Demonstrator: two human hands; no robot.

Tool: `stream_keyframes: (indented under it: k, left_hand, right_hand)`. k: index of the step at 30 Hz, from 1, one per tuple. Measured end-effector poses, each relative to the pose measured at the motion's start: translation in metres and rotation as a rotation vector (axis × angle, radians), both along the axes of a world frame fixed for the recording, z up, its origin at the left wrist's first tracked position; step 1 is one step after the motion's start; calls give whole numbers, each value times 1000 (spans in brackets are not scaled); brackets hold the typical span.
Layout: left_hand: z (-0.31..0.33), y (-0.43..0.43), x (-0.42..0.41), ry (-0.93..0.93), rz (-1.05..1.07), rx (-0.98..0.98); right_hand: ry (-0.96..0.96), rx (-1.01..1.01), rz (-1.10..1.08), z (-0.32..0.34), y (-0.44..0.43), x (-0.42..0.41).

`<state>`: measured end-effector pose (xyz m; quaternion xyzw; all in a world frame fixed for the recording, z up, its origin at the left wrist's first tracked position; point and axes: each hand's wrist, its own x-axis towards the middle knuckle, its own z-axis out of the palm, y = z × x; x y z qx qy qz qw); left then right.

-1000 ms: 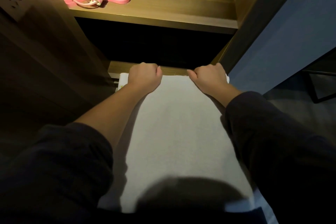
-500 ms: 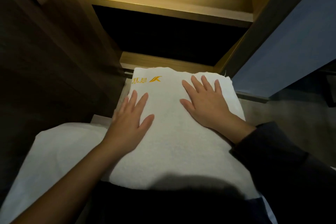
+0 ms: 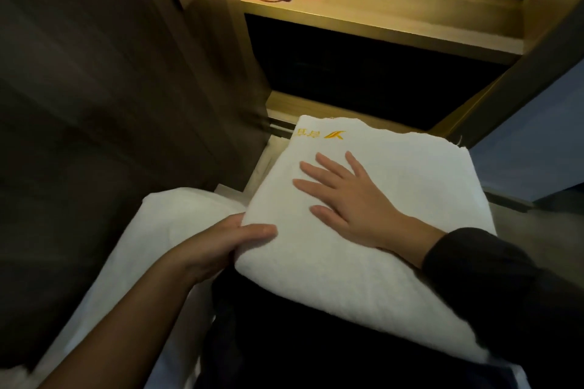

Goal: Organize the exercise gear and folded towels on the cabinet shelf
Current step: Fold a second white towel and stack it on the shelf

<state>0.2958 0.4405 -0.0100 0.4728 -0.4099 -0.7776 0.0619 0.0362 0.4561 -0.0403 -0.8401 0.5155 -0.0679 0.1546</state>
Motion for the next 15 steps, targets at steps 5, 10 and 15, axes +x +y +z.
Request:
stream_keyframes:
  k: [5,10,15]
  left_hand:
    - [13,1,-1,65,-170,-71]
    - [22,-6,-8,-79,-193,-290]
    - [7,-2,0,-277,-56,-329]
  right_hand:
    - [-99,-46,-60,-4,4,1]
    - [-179,-59,-114,-4,6,0]
    - [-165,-74,-120,-5,4,5]
